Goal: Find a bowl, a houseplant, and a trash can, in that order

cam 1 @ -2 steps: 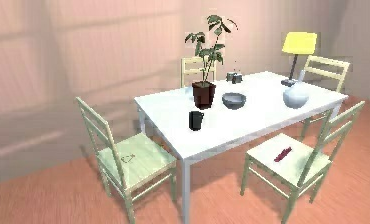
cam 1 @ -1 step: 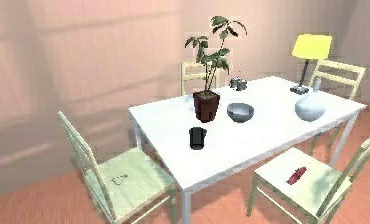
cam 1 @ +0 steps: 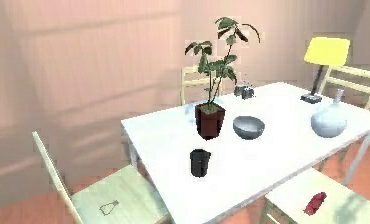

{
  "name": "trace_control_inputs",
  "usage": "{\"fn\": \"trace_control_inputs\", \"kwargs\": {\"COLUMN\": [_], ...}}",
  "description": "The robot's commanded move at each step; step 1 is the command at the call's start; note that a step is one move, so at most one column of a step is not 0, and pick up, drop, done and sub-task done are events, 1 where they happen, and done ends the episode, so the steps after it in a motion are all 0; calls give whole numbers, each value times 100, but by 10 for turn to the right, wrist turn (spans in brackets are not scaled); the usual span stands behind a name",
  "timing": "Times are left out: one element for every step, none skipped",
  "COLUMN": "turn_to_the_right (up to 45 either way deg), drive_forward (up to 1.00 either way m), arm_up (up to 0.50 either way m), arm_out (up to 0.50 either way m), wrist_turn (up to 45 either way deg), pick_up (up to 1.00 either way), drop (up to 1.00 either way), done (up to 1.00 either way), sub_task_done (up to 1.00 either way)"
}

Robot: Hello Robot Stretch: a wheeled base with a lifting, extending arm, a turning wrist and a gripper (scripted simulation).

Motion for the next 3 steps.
{"fn": "trace_control_inputs", "kwargs": {"turn_to_the_right": [450,270,0], "drive_forward": [0,0,35], "arm_up": [0,0,0], "arm_out": [0,0,0], "wrist_turn": [0,0,0], "pick_up": [0,0,0], "drop": [0,0,0], "done": [0,0,0], "sub_task_done": [0,0,0]}}
